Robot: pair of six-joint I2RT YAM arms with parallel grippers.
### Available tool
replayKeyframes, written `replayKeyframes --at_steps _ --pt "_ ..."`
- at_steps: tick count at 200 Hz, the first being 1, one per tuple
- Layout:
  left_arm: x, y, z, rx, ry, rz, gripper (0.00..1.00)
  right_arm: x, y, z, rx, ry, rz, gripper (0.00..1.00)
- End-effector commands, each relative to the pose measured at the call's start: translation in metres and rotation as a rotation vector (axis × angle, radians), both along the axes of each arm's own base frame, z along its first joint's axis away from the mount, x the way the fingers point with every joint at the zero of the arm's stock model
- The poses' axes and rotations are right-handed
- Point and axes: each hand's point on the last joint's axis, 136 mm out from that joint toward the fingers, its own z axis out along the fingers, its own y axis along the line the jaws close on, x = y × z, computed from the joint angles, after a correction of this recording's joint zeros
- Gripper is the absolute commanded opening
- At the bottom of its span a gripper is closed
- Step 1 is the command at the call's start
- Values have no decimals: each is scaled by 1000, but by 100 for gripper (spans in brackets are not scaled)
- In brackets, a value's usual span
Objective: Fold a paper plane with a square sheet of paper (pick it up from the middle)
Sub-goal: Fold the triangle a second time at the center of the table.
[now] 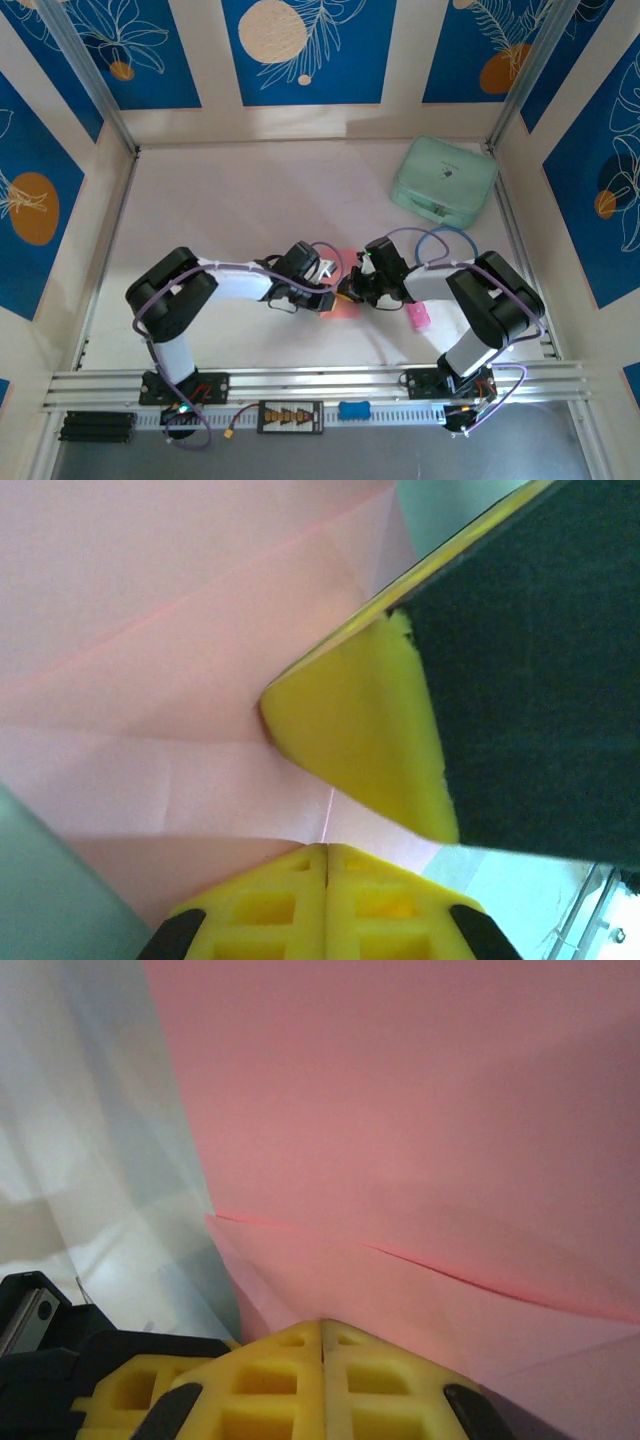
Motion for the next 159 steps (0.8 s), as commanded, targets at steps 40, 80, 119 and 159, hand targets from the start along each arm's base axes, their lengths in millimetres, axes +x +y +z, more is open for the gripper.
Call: replayKeyframes --at_steps 40,80,119,159 --pt "-33 48 -44 175 108 24 0 35 -46 -5 -24 -39 -128 0" --pt "-33 50 -42 162 98 36 0 34 -31 37 -43 -144 -83 0" --pt "-32 47 -37 147 88 36 0 18 -18 41 -28 -157 -52 0" --pt "-32 47 -37 143 83 36 0 12 4 31 2 -122 10 0"
